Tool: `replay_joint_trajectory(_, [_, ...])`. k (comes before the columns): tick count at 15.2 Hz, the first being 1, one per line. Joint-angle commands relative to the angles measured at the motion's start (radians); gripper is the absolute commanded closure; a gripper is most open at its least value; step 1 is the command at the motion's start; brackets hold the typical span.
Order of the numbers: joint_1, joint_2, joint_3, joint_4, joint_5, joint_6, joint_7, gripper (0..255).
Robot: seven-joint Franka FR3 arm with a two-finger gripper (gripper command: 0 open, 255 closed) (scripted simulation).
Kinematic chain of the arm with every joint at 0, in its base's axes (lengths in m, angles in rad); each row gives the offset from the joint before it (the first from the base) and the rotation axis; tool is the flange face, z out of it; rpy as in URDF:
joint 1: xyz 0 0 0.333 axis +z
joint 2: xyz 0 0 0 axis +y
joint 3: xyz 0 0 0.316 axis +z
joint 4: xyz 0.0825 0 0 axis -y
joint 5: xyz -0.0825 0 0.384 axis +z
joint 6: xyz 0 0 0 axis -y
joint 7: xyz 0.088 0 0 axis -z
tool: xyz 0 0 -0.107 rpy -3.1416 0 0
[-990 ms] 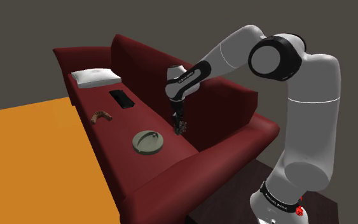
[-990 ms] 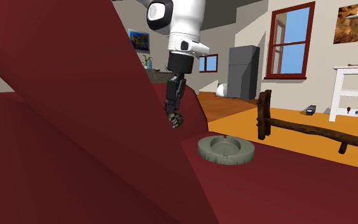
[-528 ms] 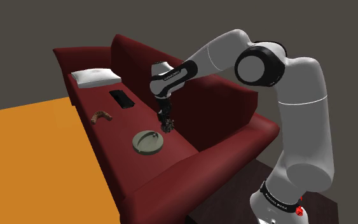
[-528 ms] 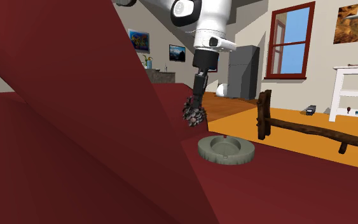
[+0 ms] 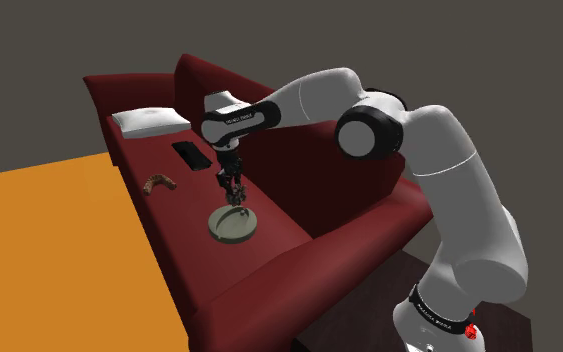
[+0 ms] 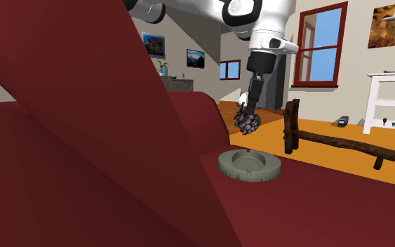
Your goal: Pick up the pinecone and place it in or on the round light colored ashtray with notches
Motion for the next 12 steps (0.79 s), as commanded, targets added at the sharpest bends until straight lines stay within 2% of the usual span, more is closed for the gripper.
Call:
replay_joint_trajectory(1, [0.013, 0.077, 0.006, 0.138, 0.002, -0.061, 0.02, 255])
replay_joint_trajectory(12, [0.013, 0.142, 0.007, 0.102, 0.004, 0.041, 0.021, 255])
